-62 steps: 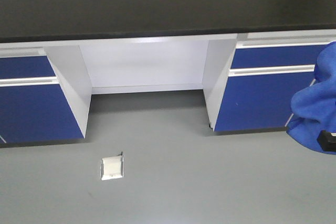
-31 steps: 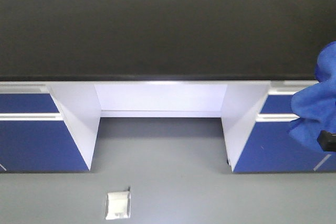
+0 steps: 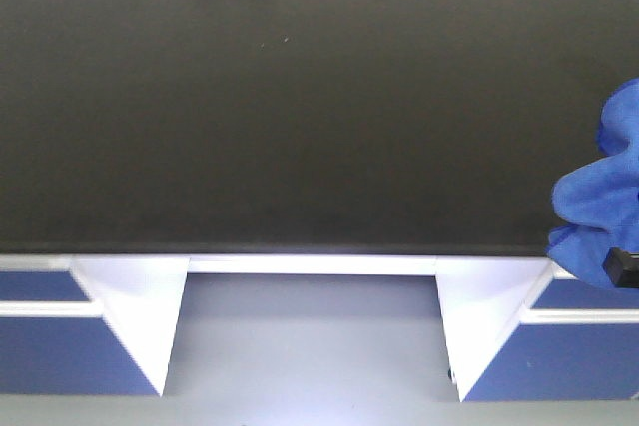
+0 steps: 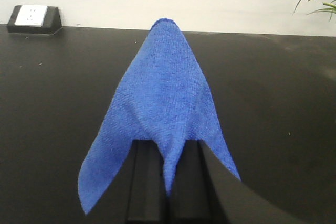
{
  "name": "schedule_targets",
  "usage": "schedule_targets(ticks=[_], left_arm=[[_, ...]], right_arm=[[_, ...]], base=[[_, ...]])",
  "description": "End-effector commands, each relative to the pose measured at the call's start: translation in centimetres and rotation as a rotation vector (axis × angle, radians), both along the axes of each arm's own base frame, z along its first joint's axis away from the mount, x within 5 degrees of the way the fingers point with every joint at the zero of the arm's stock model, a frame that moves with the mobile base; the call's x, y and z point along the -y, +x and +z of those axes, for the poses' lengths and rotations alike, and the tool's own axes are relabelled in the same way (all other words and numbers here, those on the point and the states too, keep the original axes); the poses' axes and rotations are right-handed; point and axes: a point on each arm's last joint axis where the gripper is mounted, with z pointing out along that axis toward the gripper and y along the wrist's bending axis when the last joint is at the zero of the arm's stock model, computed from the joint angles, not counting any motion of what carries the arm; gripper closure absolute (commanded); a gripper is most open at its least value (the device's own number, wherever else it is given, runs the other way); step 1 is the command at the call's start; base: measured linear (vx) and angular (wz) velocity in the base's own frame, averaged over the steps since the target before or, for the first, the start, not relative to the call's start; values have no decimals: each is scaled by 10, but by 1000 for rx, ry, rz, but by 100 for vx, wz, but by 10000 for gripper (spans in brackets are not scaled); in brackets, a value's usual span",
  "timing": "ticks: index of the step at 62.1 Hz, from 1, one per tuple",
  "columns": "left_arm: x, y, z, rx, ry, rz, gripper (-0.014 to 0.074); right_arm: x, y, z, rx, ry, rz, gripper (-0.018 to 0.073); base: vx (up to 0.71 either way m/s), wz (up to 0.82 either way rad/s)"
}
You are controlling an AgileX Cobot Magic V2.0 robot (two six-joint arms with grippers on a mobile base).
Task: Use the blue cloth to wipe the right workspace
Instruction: 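Hold the cloth raised above the new bench with the right gripper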
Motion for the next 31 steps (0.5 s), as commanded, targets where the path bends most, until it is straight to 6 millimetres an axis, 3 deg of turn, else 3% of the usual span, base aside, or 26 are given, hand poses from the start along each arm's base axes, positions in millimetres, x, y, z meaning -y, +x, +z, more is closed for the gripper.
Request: schedule_targets(ticks=[1, 31], left_arm=[[1, 0, -2, 69, -4, -9, 602], [1, 0, -2, 69, -4, -9, 602]], right_arm=[[-1, 1, 10, 34, -12, 18, 567], [-1, 1, 10, 34, -12, 18, 567]], base=[[32, -7], [24, -5]])
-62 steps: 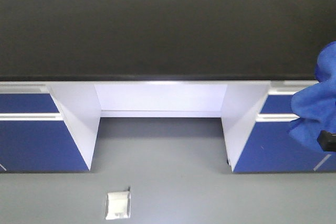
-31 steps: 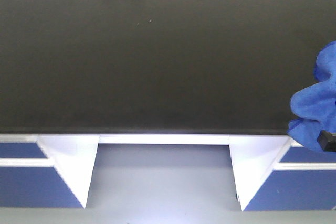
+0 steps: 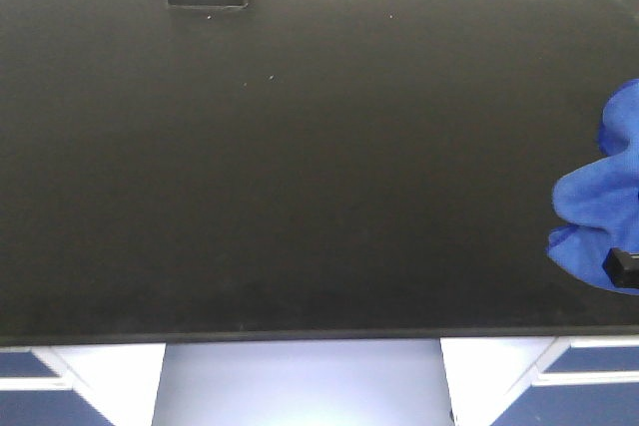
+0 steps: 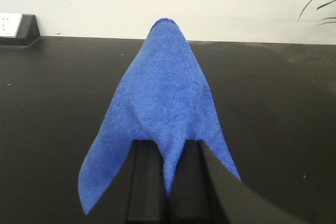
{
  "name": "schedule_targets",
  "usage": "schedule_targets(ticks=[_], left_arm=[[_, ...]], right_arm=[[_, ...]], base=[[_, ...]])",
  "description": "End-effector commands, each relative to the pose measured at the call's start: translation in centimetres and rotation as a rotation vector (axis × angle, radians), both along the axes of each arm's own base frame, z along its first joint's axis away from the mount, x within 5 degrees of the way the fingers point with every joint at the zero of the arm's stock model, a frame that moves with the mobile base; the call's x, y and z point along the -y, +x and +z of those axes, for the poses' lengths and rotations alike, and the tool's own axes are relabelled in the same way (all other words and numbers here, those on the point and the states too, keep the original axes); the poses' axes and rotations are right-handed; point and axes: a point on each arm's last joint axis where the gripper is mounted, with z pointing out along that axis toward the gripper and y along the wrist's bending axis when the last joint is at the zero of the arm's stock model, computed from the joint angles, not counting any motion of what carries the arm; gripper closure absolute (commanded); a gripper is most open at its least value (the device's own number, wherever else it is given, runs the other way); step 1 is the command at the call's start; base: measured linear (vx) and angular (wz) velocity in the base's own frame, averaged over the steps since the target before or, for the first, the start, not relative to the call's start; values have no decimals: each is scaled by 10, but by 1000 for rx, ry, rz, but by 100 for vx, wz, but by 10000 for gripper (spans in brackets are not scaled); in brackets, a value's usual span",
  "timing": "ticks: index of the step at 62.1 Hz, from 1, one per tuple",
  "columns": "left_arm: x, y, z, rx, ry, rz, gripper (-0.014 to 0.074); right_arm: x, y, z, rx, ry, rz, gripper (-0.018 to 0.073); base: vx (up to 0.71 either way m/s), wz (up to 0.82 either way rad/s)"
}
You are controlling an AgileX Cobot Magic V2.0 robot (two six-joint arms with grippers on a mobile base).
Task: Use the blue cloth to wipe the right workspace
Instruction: 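Hold the cloth raised above the new bench with the right gripper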
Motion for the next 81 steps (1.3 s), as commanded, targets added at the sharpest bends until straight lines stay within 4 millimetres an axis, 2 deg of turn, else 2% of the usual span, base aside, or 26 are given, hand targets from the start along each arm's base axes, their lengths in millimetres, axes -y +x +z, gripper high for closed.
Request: schedule_targets(ticks=[1, 65, 72, 81], left_arm=[[1, 0, -2, 69, -4, -9, 602], [1, 0, -2, 69, -4, -9, 602], [1, 0, -2, 69, -4, -9, 602], [1, 0, -2, 69, -4, -9, 602]], right_arm=[[-1, 1, 10, 34, -12, 18, 567], [-5, 2, 11, 40, -8, 56, 567], [-3, 8, 4, -13, 0, 30, 566], [-4, 27, -17, -179, -13, 21, 565]], base=[[16, -3], [4, -1], [0, 0], [0, 0]])
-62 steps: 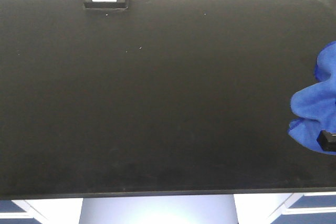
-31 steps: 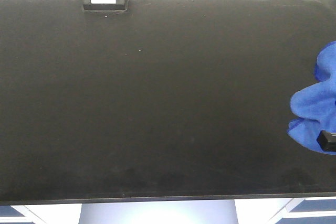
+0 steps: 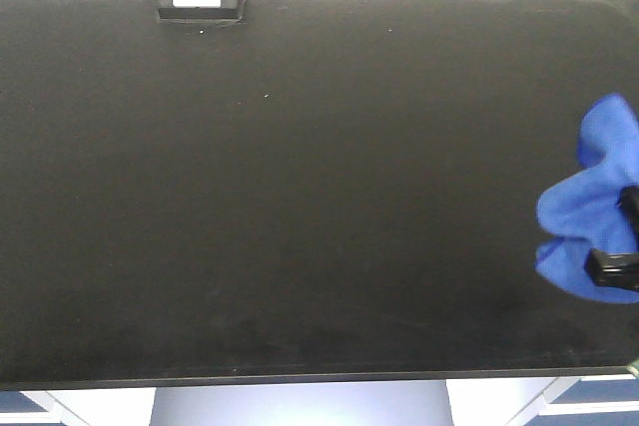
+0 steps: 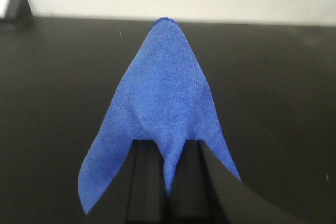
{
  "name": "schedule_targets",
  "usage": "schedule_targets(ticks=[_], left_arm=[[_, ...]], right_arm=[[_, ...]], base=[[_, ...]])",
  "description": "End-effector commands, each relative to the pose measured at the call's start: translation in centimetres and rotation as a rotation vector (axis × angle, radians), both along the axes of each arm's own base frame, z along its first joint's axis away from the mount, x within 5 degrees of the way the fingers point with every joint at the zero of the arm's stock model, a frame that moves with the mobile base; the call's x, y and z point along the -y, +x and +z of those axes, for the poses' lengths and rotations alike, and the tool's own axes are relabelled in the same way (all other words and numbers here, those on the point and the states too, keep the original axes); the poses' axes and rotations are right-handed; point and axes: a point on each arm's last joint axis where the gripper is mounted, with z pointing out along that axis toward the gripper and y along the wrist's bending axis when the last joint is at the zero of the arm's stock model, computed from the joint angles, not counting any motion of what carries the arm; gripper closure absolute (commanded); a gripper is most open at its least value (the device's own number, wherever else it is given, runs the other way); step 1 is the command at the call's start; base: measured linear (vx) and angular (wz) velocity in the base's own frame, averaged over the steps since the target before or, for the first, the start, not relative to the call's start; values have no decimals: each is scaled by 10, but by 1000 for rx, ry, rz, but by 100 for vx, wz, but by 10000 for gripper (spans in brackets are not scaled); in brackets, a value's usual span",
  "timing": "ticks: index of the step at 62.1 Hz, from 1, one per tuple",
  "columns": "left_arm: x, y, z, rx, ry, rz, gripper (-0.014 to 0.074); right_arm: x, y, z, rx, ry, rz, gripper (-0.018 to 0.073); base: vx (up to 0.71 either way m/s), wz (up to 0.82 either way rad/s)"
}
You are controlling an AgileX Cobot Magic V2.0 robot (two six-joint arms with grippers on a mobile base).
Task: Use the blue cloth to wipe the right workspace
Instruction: 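Hold the cloth raised above the new bench with the right gripper, then lower the cloth and drag it across the bench surface with the right gripper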
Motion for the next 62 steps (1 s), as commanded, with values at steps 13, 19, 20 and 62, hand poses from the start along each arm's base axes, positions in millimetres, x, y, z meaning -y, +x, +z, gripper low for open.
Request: schedule_targets(ticks=[13, 19, 20, 62], left_arm=[[1, 0, -2, 69, -4, -9, 602], [1, 0, -2, 69, -4, -9, 602], [1, 0, -2, 69, -4, -9, 602], [1, 0, -2, 69, -4, -9, 602]], right_arm=[[-8, 54, -25, -271, 22, 27, 564], [-14, 79, -36, -346, 57, 62, 564], [-15, 84, -36, -350, 64, 72, 564], [-174, 151, -87, -545, 209, 543, 562]], base=[[0, 0], [0, 0], [0, 0], [0, 0]])
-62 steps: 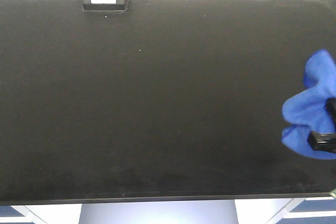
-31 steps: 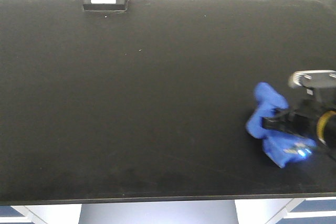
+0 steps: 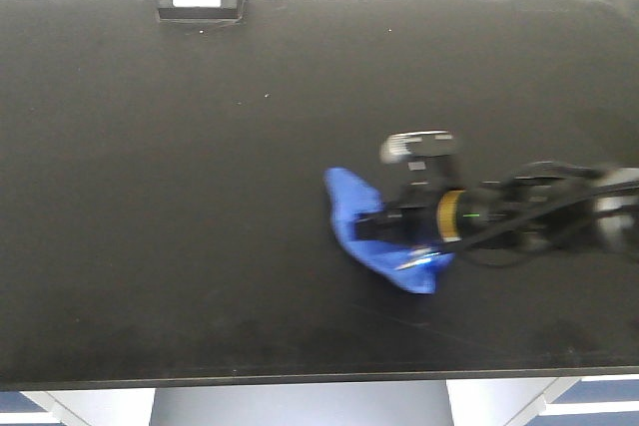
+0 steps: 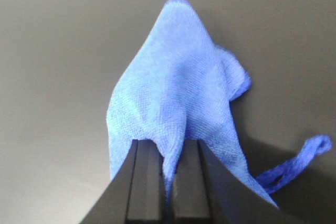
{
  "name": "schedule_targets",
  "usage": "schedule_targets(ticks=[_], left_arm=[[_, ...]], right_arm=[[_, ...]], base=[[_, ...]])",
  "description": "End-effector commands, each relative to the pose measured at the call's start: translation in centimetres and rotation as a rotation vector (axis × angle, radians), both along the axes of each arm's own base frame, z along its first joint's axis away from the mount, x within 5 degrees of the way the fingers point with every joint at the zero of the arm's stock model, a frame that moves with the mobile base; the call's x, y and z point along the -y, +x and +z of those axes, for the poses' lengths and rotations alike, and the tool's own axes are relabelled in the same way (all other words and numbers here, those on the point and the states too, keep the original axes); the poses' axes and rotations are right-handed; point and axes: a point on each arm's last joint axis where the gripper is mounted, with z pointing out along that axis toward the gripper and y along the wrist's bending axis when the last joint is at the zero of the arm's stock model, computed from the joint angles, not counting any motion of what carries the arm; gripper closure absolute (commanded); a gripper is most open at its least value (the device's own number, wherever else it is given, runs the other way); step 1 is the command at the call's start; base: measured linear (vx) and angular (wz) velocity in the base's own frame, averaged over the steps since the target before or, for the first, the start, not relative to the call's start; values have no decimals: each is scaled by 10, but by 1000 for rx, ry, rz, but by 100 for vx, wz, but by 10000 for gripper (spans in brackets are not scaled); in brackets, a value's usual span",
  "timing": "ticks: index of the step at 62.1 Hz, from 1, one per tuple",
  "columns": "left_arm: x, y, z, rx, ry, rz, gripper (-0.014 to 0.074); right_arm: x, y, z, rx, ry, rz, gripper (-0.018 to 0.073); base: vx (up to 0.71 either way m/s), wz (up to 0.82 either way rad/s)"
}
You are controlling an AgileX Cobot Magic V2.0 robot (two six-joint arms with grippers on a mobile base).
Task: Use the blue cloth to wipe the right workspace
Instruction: 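Lower the cloth and drag it across the bench surface with the right gripper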
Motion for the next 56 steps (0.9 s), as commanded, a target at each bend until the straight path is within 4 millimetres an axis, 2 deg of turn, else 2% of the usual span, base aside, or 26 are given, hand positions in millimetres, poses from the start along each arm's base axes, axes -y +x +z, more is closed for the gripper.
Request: schedule_targets(ticks=[1, 6, 10, 14, 24, 29, 37, 45, 52, 56], left_arm=[[1, 0, -2, 69, -4, -9, 602], [1, 0, -2, 69, -4, -9, 602], [1, 0, -2, 69, -4, -9, 602], [1, 0, -2, 69, -4, -9, 602], [1, 0, -2, 69, -4, -9, 602], [1, 0, -2, 69, -4, -9, 602], [1, 0, -2, 69, -4, -9, 602], [1, 0, -2, 69, -4, -9, 602], [1, 0, -2, 69, -4, -9, 602], [1, 0, -2, 69, -4, -9, 602]], right_arm=[[-25, 3, 16, 64, -21, 21, 562], [-31, 2, 17, 81, -100, 6, 561], [-25, 3, 17, 88, -162, -33, 561], [-11, 8, 17, 92, -264, -118, 561], [50, 20, 27, 105, -592, -409, 559], [82, 27, 38, 131, -697, -478, 559], [128, 34, 56, 159, -703, -573, 559], [170, 36, 64, 147, -670, -687, 559], [186, 37, 63, 144, -648, -678, 559], [183, 38, 60, 144, -597, -653, 559]], base=[[0, 0], [0, 0], [0, 0], [0, 0], [0, 0], [0, 0], [0, 0], [0, 0], [0, 0], [0, 0]])
